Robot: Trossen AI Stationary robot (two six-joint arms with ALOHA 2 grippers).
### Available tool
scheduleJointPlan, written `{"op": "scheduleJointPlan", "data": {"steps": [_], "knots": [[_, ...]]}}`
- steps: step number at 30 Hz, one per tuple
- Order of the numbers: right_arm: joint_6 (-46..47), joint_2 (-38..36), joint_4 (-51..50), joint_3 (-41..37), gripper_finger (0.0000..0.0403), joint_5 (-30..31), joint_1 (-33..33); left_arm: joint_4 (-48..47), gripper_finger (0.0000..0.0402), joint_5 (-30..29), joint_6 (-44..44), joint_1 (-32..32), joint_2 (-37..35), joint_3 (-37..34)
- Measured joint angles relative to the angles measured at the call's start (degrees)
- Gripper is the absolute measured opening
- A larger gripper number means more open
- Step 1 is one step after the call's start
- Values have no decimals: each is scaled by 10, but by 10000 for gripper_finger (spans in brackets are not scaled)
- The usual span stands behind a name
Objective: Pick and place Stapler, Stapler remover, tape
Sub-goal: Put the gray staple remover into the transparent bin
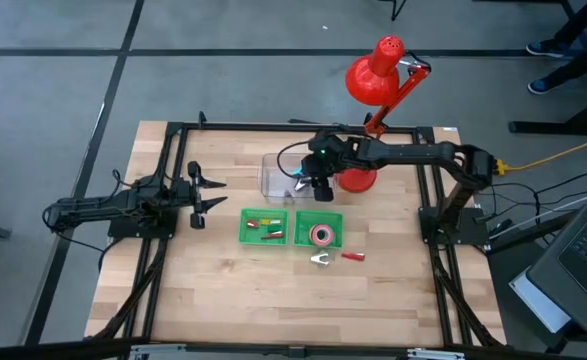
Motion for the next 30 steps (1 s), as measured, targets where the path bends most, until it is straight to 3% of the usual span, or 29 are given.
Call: {"op": "scheduleJointPlan", "data": {"steps": [8, 22, 30], "knots": [[30, -21, 6, 11, 163, 2, 45, 0, 168, 0, 0, 0, 0, 0], [145, -39, 56, 11, 163, 115, 182, 0, 168, 0, 0, 0, 0, 0], [146, -38, 56, 11, 163, 132, 277, 0, 168, 0, 0, 0, 0, 0]]}}
